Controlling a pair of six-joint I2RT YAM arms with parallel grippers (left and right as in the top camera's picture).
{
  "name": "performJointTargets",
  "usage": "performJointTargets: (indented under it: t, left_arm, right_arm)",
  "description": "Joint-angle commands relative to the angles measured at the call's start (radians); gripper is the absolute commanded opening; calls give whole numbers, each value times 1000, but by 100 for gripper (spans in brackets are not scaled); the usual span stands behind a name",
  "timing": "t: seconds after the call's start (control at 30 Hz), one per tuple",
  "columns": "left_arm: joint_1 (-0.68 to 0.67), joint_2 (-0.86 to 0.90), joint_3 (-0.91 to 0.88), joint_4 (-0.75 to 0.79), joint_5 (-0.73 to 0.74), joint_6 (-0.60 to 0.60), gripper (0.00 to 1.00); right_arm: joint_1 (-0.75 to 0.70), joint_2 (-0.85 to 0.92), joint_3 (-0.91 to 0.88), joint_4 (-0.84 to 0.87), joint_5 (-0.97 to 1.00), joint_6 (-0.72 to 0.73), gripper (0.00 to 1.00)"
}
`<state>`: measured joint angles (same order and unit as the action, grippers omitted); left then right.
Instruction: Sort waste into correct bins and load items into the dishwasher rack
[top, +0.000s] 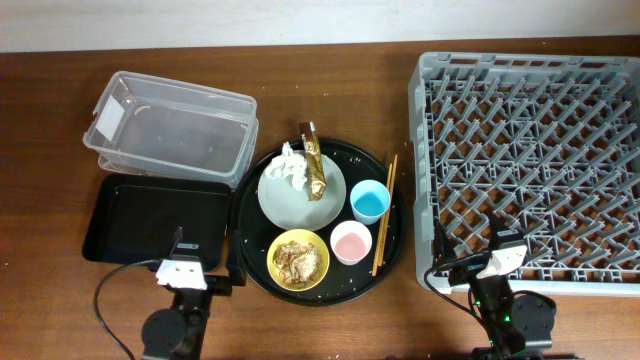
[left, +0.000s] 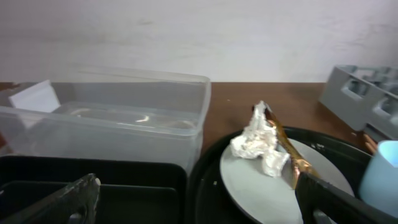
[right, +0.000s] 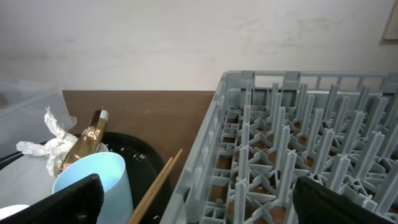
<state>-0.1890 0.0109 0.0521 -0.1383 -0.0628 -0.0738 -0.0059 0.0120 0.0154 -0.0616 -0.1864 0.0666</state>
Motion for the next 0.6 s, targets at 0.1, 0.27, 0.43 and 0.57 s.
performJointTargets:
  t: [0.1, 0.27, 0.43, 0.57]
  left_arm:
    - [2, -4, -2, 59, 216, 3, 100]
    - [2, 36, 134, 12, 236, -124, 99]
    - [2, 274, 439, -185, 235, -124, 99]
    - [2, 658, 856, -473, 277, -119, 99]
  right_arm:
    - [-6, -5, -3, 18, -132, 29, 98]
    - [-7, 38, 200, -113, -162, 103, 98]
    - [-6, 285, 554, -467, -162, 103, 98]
    - [-7, 619, 897, -776, -162, 94, 98]
